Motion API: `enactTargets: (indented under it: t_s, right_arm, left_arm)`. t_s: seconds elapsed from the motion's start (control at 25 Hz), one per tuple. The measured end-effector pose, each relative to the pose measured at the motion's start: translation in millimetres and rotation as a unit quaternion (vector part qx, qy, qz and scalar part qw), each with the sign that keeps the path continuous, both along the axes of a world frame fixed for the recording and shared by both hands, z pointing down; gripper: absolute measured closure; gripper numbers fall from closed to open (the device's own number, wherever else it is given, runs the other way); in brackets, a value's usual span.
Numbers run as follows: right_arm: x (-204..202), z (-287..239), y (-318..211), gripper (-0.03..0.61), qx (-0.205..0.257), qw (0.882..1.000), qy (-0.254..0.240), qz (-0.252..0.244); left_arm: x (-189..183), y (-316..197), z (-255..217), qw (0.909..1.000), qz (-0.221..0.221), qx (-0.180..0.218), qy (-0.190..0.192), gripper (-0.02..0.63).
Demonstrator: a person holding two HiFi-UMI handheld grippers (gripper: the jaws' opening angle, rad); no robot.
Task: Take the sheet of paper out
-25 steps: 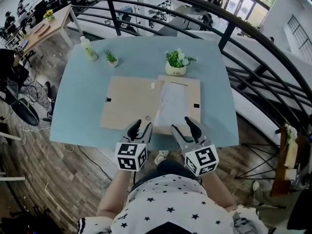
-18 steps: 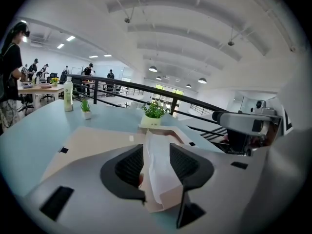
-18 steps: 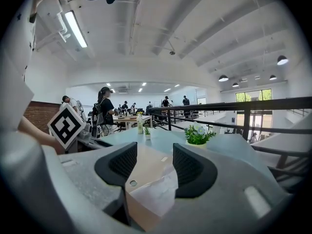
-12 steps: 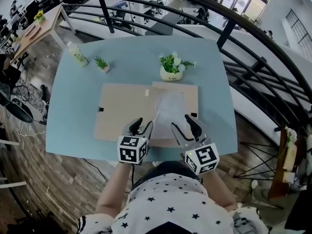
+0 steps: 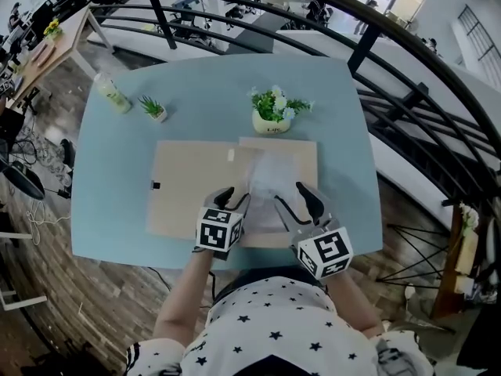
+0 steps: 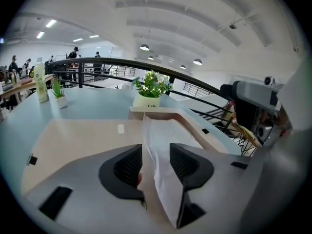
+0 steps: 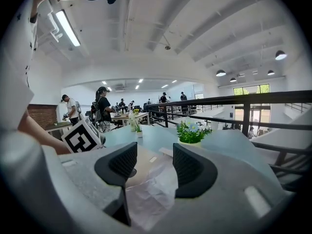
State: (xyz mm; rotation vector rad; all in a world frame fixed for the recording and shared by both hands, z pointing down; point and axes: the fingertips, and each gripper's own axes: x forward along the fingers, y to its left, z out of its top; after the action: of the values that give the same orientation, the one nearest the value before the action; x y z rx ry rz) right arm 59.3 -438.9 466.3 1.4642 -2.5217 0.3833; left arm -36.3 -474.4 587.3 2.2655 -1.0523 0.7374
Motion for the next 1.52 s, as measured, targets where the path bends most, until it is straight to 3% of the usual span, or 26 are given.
enactTargets:
  t_s: [0.56,1.04,1.24,1.52]
  right_arm:
    - [8,12,-25,0.364,-0.014,1.0,-0.002,0.002]
    - [14,20,-31,0.364,-0.025,1.0,-0.003,0.008]
    - [14,21,-34,0.364,-0.026,1.0,-0.005,0.008]
    - [14,20,-33,0.364,-0.023,1.0,-0.01,0.009]
  left_arm:
    - [9,-20,49,0.9971,0.019,-0.048,-0.057,0.431]
    - [16,-25,66,0.992,0.046,-0.03,-0.114,0.426]
    - [16,-26,67,0.9913,0.046,-0.024,-0.121,0.428]
    - [5,-34,68,0.9919,0.014,-0.019,-0.125,0.518]
